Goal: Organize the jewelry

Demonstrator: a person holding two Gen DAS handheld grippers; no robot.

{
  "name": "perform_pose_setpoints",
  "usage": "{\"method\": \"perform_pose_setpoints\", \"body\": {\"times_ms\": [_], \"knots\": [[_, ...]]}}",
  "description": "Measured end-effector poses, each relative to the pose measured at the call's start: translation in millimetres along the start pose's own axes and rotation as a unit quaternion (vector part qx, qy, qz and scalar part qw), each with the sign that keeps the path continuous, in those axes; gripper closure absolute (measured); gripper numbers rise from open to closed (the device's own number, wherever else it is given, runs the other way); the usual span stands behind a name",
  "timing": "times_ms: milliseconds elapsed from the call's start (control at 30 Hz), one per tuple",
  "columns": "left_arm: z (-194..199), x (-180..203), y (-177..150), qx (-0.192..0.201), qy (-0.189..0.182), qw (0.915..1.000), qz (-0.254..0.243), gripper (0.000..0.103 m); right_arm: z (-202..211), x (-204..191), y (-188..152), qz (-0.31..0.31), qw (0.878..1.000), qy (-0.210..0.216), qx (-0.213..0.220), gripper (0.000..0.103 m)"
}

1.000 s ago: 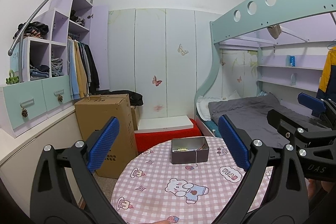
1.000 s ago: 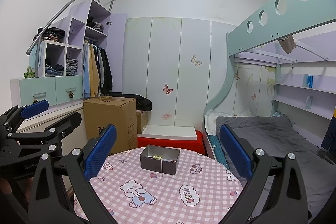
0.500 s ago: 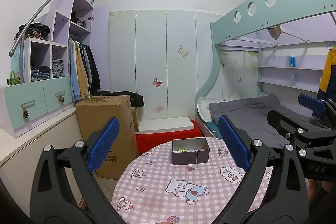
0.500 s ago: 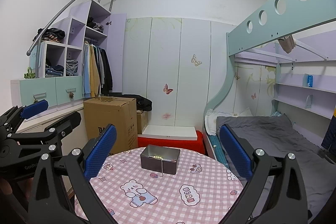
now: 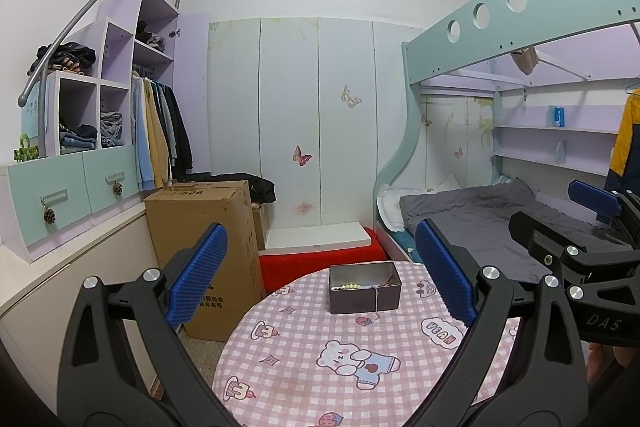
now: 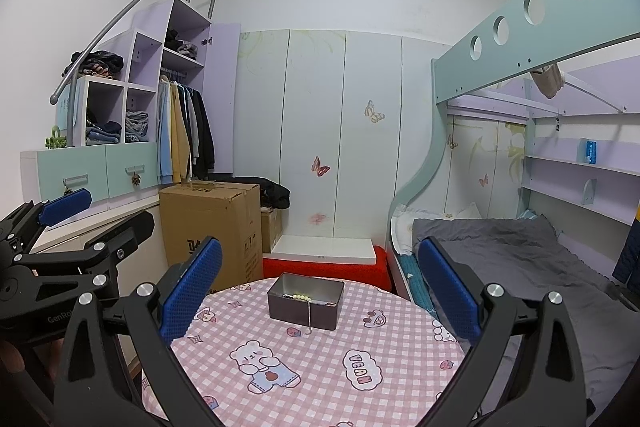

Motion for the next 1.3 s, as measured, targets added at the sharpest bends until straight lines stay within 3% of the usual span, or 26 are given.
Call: {"method": "perform_pose_setpoints", "body": {"times_ms": [1300], "knots": [[-5.5,-1.1,-0.4,-0.003,0.001,1.0,0.001,0.01,-2.4,0.2,0.2,-0.001,1.0,0.0,-0.003,0.008]]}}
Point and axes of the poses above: each gripper's, at about its wrist camera, not at the fingertips, and z roughly against the way its jaws point, x to its right, y to its top, the point moved 5 cm from there along -z, roughly the way its jaws point, and after that the axes turned 5 degrees about z, right-handed, at the moved point
